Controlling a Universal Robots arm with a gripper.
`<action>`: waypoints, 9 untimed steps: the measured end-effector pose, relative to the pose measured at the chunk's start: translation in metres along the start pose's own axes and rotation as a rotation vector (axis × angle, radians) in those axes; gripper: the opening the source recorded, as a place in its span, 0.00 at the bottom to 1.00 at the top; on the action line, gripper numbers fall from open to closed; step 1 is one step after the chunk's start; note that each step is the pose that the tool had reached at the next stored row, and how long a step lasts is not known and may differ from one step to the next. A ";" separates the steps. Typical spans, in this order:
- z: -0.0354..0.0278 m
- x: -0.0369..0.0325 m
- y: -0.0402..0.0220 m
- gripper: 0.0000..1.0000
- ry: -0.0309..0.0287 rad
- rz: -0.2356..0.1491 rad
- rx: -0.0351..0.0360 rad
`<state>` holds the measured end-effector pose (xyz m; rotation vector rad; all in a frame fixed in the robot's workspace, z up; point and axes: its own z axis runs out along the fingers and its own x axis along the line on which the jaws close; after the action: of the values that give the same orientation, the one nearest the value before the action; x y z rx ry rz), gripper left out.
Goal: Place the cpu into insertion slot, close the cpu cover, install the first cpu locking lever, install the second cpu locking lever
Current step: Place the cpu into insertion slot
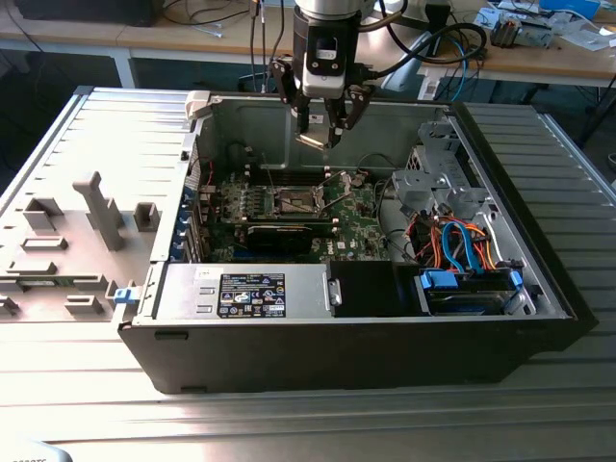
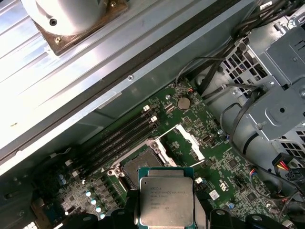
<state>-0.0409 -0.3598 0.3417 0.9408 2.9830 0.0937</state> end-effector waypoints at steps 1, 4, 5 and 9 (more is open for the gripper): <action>0.0000 0.0000 0.0000 0.54 -0.0001 0.001 0.0000; 0.0000 0.0000 0.0000 0.54 -0.0004 0.006 0.0000; 0.0000 0.0000 0.0000 0.54 -0.0004 0.007 -0.0001; 0.0001 0.0000 0.0000 0.54 -0.0009 0.014 -0.0002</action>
<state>-0.0409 -0.3598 0.3416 0.9618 2.9758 0.0937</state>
